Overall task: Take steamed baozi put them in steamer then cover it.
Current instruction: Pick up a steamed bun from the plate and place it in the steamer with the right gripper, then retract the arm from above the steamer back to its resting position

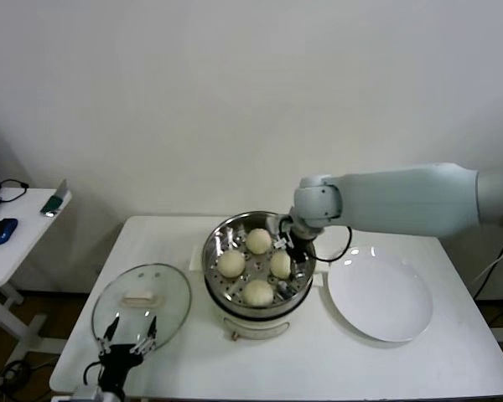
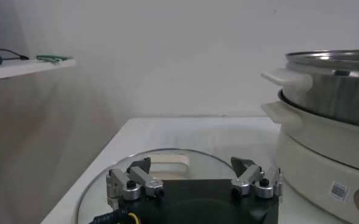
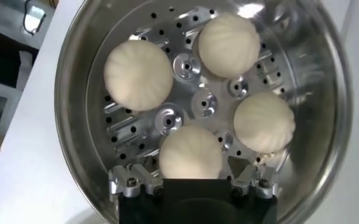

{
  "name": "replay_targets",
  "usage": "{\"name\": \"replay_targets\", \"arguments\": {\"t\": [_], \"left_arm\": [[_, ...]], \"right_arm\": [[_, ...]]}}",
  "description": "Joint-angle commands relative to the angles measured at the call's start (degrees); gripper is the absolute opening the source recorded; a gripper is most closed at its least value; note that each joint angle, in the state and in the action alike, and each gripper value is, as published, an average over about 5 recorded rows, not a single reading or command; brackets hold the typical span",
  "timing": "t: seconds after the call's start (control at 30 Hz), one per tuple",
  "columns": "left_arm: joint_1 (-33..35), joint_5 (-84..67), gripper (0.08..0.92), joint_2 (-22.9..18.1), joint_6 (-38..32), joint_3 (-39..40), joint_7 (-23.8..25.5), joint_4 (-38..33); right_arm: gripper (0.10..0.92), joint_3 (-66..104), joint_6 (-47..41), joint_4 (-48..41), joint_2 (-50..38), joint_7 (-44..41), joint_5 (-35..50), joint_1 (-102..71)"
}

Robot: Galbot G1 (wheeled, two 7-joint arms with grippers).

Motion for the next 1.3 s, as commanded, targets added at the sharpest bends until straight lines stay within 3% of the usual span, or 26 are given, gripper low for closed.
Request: {"name": "replay_targets", "arguments": {"t": [0.03, 0.17, 0.33, 0.53, 0.7, 0.97, 1.3], "left_arm": [[0.0, 0.4, 0.823, 0.3, 0.2, 0.3, 0.1, -0.5], [0.1, -0.7, 0.823, 0.7, -0.2, 0.4, -0.3, -0.9], [-0.4, 0.6, 0.823, 1.4, -2.1, 0.5, -1.3, -0.8], [-1.6, 1.7, 0.823, 2.3, -2.2, 0.6, -1.2, -0.6], [-2.7, 0.3, 0.823, 3.8, -3.6, 0.3, -1.2, -0.3], [-3.8, 3.9, 0.823, 5.6, -7.1, -0.3, -2.1, 1.7], [-4.4, 14.9, 0.823, 6.0, -12.8, -1.5, -3.6, 2.9]], "right_arm": [[0.822, 5.3, 0.3, 1.1, -7.1, -0.7, 7.0, 5.5], [0.823, 10.4, -1.0, 2.8, -15.0, 2.2, 12.1, 6.9], [0.823, 24.1, 0.7, 3.7, -26.2, 16.7, 16.6, -2.3], [0.823, 49.5, 8.1, 4.6, -37.0, 28.0, 8.8, -28.4], [0.823, 80.0, 12.1, 7.0, -41.5, 33.0, 3.9, -59.5], [0.823, 123.4, 22.4, 6.8, -33.1, 34.6, -5.1, -105.1], [0.823, 141.2, 35.5, 5.6, -15.7, 31.5, -10.3, -125.9]]}}
